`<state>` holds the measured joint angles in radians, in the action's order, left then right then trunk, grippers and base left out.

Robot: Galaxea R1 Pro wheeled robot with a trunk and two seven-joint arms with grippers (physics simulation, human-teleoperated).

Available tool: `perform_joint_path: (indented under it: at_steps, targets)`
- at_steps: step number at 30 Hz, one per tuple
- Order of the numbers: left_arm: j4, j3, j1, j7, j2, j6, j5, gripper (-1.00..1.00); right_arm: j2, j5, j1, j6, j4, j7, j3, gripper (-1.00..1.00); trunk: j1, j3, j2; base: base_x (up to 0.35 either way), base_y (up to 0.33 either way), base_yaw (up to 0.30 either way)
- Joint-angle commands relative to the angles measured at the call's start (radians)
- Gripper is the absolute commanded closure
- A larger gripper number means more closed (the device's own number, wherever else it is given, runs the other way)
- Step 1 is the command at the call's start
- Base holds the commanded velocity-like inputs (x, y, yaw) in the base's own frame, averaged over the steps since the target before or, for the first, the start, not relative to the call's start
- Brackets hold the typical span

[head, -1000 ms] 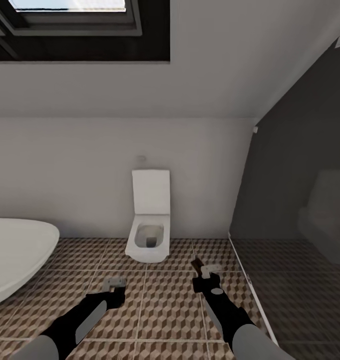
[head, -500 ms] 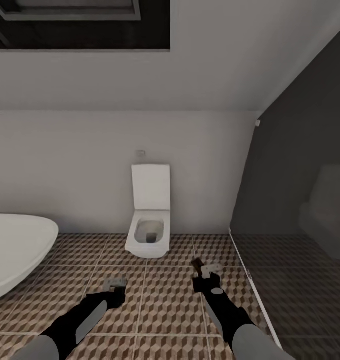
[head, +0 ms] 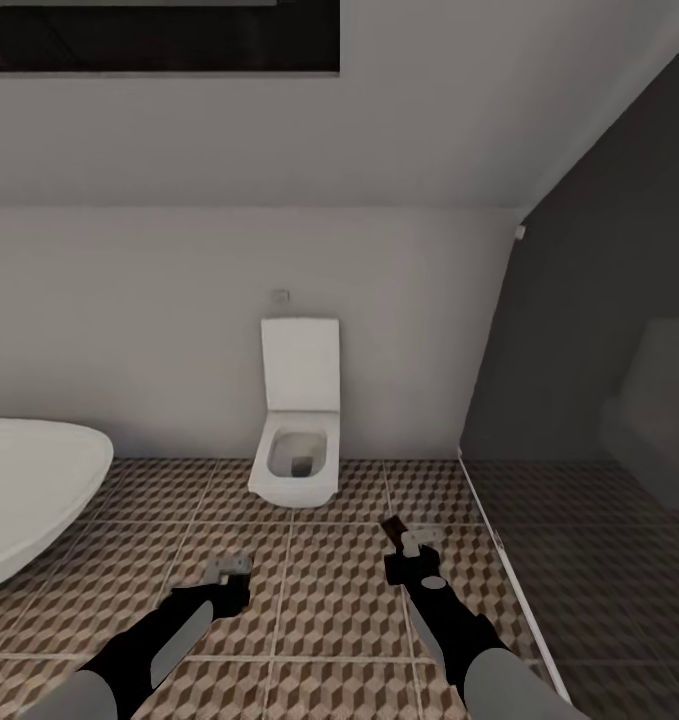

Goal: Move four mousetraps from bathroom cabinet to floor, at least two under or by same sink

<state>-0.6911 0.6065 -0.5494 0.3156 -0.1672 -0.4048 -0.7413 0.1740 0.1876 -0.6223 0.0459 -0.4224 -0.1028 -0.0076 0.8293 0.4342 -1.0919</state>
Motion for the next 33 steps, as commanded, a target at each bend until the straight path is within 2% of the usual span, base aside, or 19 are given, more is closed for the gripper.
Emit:
perform_joint_path:
  at_steps: [1,33]
  targets:
    - [-0.002,0.007,-0.001,0.011,-0.002,-0.002,-0.009,1.00,0.001,0.010,0.000,0.005,-0.001,-0.008,0.000,1.00,0.004,0.006,-0.008,0.000,0.000,0.000]
    - [-0.002,0.007,-0.001,0.011,-0.002,-0.002,-0.009,1.00,0.001,0.010,0.000,0.005,-0.001,-0.006,0.000,1.00,0.127,0.157,-0.232,0.000,0.000,0.000]
